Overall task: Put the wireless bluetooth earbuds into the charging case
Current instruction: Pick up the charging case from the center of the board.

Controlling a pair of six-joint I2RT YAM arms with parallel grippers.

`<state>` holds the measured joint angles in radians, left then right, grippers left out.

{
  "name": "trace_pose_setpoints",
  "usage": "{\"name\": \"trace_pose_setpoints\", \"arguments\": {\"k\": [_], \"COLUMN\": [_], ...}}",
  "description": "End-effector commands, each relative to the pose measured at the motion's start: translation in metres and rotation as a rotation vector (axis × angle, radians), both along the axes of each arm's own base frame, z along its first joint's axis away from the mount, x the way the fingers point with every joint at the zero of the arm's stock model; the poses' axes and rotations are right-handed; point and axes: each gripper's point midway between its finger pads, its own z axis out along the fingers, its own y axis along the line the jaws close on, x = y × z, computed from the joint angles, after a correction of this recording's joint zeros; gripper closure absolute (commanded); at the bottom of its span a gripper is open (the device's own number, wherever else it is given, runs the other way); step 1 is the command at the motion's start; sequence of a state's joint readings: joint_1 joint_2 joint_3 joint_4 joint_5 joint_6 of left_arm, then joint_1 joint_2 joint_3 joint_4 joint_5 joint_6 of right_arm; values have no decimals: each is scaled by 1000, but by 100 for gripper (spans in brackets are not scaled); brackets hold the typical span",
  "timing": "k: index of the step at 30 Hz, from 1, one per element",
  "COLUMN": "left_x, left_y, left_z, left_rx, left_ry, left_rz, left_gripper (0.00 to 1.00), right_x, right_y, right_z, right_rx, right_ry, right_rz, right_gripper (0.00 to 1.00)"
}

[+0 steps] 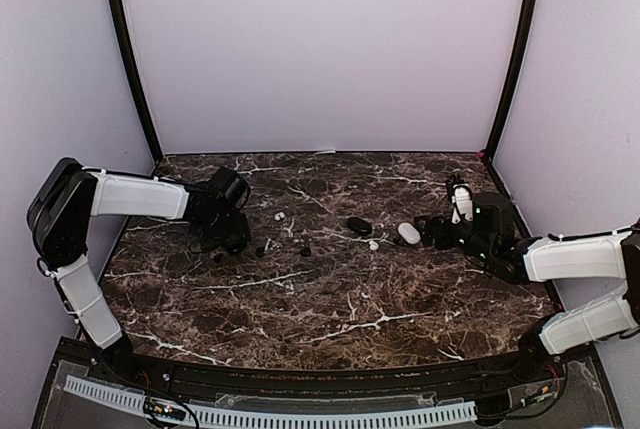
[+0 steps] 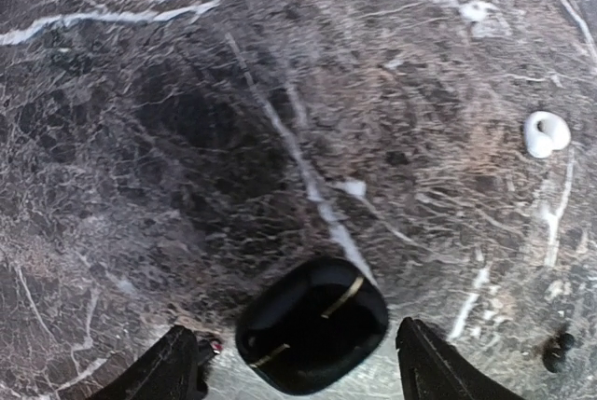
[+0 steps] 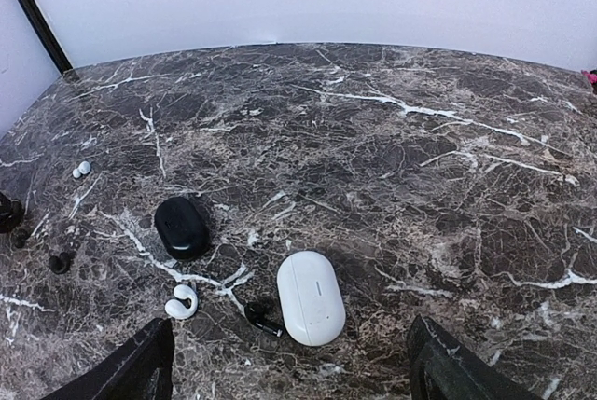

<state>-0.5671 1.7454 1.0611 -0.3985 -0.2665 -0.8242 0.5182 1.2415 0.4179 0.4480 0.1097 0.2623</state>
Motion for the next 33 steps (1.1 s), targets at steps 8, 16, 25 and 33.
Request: {"name": "trace_pose_setpoints", "arguments": {"k": [8,16,25,33], "left_x": [-25,-23,-30,-30], "left_y": [59,51,53,51], "left_z": [7,0,-7,-16], "left_rx": [338,314,369,374], "left_ry": [90,137,197,211], "left_rz": [-5,31,72,72], "left_gripper": [17,12,12,17], "right_x": [3,2,2,3], "right_y": [2,3,2,3], "right_z": [14,15,14,15], "right_rx": [9,11,12,15], "right_ry": [-41,-44,-44,-44], "right_rz": [2,3,1,4], "right_gripper": [14,14,14,14]}}
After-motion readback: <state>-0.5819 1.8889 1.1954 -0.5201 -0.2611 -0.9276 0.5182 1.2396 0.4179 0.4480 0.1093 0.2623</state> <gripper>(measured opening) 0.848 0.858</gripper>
